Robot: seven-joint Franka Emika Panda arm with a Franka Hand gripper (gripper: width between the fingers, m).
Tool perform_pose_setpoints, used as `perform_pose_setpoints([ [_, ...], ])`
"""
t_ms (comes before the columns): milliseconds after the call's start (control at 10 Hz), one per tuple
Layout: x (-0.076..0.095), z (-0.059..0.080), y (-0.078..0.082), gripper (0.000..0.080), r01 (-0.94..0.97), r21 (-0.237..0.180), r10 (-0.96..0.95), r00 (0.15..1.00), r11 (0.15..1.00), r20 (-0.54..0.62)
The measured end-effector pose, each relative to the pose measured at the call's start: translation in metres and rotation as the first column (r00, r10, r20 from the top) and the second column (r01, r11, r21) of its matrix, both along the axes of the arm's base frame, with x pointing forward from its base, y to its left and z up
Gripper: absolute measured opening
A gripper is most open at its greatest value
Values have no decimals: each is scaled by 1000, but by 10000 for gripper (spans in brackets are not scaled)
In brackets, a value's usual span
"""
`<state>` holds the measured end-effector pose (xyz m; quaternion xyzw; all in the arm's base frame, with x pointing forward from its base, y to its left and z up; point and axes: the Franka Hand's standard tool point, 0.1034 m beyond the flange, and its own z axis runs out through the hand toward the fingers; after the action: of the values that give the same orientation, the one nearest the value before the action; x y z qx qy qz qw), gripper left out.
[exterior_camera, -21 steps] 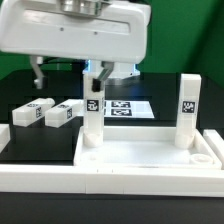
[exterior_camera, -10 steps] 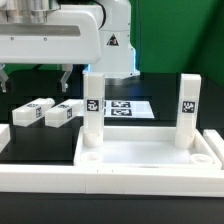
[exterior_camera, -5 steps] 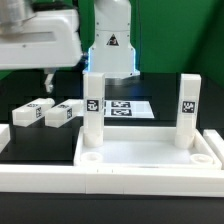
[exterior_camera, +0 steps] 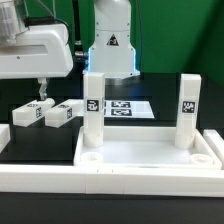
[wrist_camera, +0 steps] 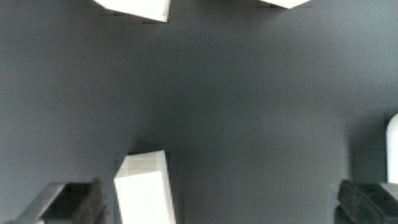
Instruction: Assemble desk
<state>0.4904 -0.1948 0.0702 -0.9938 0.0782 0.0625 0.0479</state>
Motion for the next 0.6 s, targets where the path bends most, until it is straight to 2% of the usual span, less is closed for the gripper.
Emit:
perform_pose_setpoints([
  [100,-2,-2,0,648,17,5,-17,1000,1000,-6],
  [200,-18,-7,3,648,118,47,-114,991,992,-73],
  [300,-24,-7,3,648,153,69,-144,982,986,-120],
  [500,-39,-17,12,648,168,84,-153,976,982,-156],
  [600,-37,-16,12,648,166,90,-149,975,982,-166],
])
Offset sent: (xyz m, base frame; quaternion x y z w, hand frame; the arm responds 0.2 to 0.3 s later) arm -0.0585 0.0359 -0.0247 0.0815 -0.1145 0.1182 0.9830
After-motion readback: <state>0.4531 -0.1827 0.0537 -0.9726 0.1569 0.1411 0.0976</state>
